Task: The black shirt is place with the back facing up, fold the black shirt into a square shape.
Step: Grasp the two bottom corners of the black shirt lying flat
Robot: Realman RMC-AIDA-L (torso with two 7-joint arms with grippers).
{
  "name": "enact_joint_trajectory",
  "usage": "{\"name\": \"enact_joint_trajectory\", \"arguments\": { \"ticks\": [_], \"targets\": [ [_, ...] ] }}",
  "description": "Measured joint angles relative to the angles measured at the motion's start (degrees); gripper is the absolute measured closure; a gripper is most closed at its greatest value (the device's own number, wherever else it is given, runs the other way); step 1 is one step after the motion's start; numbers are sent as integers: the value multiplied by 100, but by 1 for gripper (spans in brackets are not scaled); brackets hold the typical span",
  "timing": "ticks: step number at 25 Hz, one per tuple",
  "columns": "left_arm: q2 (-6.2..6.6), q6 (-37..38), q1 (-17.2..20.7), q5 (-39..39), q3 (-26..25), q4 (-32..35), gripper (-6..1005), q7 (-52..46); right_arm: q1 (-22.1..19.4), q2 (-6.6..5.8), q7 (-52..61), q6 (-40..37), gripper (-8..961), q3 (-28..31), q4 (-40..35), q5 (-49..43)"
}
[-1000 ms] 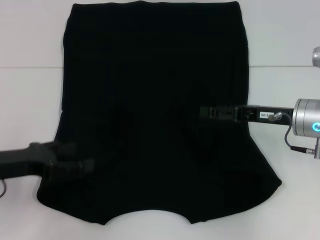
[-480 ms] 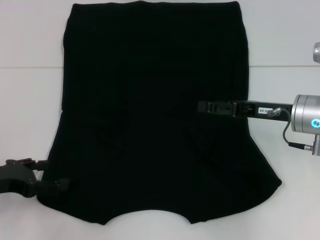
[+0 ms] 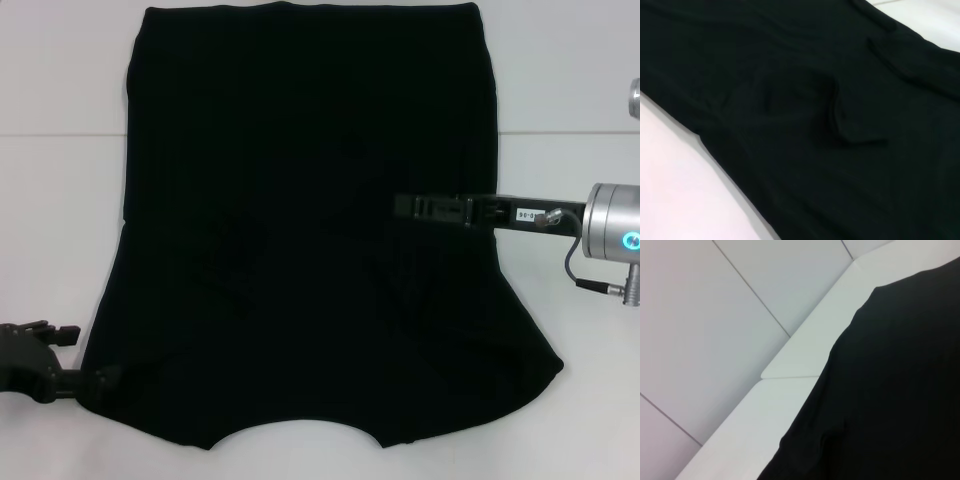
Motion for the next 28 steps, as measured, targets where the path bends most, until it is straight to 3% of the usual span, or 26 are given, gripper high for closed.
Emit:
{"name": "enact_joint_trajectory", "arguments": {
  "ticks": [6, 17, 22, 28],
  "targets": [
    [-35, -66, 16, 6, -8, 10, 164, 191, -21, 0, -7, -4, 127, 0, 0, 86],
    [-35, -10, 20, 52, 8, -3, 379, 273, -30, -13, -12, -11, 130, 0, -10, 94],
    [-38, -39, 19, 57, 14, -9, 628, 273, -88, -60, -12, -13, 131, 0, 10, 94],
    [-40, -37, 20, 58, 5, -24, 834, 272, -259, -134, 33, -43, 132, 2, -15, 86]
  ]
}}
